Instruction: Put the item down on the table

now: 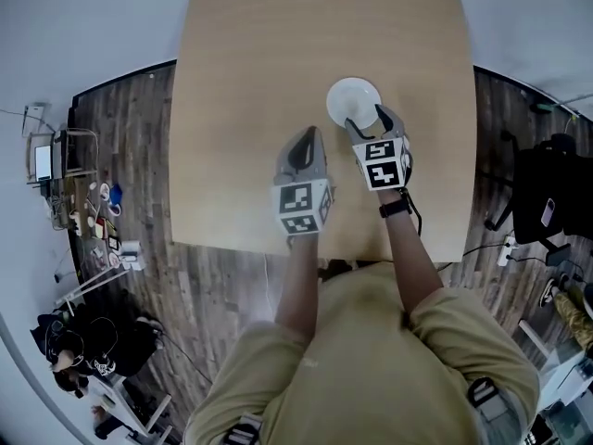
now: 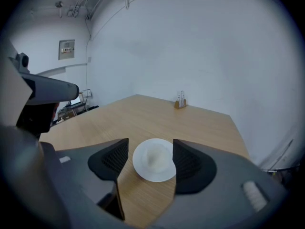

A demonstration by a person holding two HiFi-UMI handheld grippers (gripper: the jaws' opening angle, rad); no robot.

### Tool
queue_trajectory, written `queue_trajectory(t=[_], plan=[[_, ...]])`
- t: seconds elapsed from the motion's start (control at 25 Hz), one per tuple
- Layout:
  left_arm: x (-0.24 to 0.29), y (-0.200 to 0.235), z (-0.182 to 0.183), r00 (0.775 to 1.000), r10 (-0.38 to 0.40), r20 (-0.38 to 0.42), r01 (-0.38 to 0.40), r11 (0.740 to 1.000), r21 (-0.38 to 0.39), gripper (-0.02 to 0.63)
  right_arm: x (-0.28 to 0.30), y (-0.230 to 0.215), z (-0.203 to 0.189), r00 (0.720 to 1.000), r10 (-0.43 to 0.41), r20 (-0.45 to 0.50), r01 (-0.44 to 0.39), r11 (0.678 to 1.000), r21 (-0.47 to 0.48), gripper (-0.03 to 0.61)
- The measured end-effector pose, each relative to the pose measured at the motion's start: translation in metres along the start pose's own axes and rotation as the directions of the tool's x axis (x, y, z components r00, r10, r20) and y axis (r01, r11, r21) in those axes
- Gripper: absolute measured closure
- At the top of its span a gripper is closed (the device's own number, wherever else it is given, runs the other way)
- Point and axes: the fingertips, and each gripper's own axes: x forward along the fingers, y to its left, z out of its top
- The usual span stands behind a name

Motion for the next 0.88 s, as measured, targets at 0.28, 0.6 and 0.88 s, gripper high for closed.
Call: queue_trajectory(t=[0.28,0.6,0.88], plan=[[-0.047,-0.038,0.037,0.994,-0.06,0.09,0.054,0.996,0.066,0.611,-0.102,0.0,0.034,0.985,-0.057,0.162,0.051,0.998,0.042,0.439],[-0.11,-0.065,0.068,0.98,-0.095,0.175,0.071,0.988,0.138,0.611,-0.2,0.007,0.071,0.939,-0.119,0.323,0.097,0.992,0.084,0.495],[-0.164,-0.072,0.108,0.963,-0.086,0.255,0.036,0.98,0.194,0.611,-0.286,0.011,0.106,0.867,-0.15,0.474,0.118,0.988,0.096,0.572]])
